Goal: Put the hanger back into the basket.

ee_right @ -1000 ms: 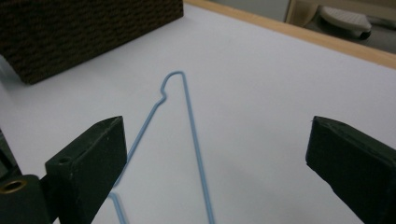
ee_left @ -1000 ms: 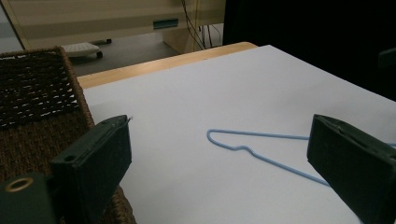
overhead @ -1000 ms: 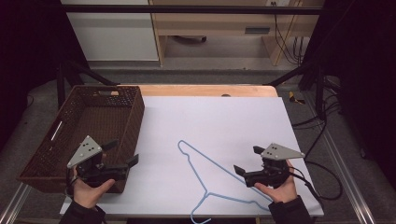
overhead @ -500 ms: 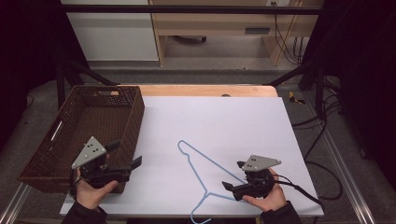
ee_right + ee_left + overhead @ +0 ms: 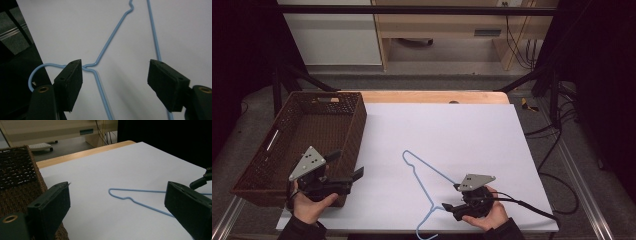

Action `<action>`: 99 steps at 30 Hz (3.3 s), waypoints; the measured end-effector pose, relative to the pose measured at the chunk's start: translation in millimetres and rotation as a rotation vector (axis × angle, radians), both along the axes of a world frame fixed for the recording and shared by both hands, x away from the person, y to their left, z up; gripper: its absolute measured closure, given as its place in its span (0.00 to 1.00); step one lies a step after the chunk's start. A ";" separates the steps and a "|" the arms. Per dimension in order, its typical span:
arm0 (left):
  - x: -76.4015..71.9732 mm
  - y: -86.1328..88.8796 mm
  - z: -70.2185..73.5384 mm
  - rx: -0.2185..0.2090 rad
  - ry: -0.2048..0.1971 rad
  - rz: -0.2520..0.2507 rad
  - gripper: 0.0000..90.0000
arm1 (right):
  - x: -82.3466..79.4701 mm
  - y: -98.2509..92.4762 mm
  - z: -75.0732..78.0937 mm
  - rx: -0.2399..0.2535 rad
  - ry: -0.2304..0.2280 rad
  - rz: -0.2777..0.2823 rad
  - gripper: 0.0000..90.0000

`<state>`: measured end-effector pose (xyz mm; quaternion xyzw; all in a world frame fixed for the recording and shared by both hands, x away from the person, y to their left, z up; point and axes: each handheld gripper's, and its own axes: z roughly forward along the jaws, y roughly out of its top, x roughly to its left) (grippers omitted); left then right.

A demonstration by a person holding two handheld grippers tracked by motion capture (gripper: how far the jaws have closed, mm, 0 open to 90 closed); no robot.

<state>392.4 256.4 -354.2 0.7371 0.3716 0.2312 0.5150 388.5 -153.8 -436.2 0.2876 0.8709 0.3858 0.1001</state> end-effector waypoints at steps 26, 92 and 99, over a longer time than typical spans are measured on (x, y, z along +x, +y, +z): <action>1.0 2.4 0.5 0.001 -0.002 0.004 0.07 | -2.6 27.9 -29.1 -0.195 0.053 0.132 0.80; 14.1 -99.1 -47.6 0.305 0.062 -0.318 0.11 | 16.1 -14.8 13.6 0.118 0.078 0.168 0.97; 23.0 -122.4 -52.8 0.380 0.052 -0.377 0.13 | 16.5 -16.1 14.4 0.119 0.074 0.164 0.97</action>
